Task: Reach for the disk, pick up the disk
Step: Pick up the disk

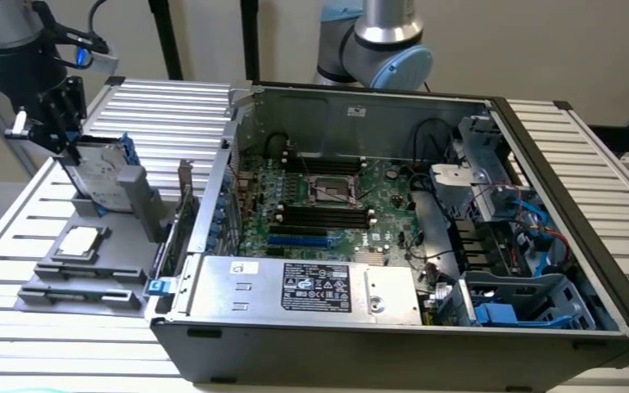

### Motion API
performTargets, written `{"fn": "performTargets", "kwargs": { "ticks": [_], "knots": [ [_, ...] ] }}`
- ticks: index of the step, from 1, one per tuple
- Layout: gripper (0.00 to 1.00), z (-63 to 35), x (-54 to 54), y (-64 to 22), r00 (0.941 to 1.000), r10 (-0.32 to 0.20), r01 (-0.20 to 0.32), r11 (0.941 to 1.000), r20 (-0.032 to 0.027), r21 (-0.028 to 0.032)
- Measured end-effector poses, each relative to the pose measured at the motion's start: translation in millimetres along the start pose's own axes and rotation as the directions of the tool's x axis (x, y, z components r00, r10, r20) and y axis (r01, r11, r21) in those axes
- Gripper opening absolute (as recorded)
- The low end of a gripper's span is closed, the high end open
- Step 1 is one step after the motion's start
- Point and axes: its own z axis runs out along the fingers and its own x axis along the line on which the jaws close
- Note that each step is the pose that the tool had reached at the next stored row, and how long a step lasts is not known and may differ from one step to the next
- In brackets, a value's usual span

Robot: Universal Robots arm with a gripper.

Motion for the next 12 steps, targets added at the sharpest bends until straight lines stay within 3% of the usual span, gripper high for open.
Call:
{"fn": "performTargets", "kwargs": {
  "ticks": [9, 12],
  "knots": [
    [0.32, -0.2, 0.0, 0.1, 1.0000, 0.000, 0.000, 1.0000, 0.0011, 0.0001],
    [0.32, -5.0, -0.2, 0.1, 1.0000, 0.000, 0.000, 1.0000, 0.0010, 0.0000]
  ]
}}
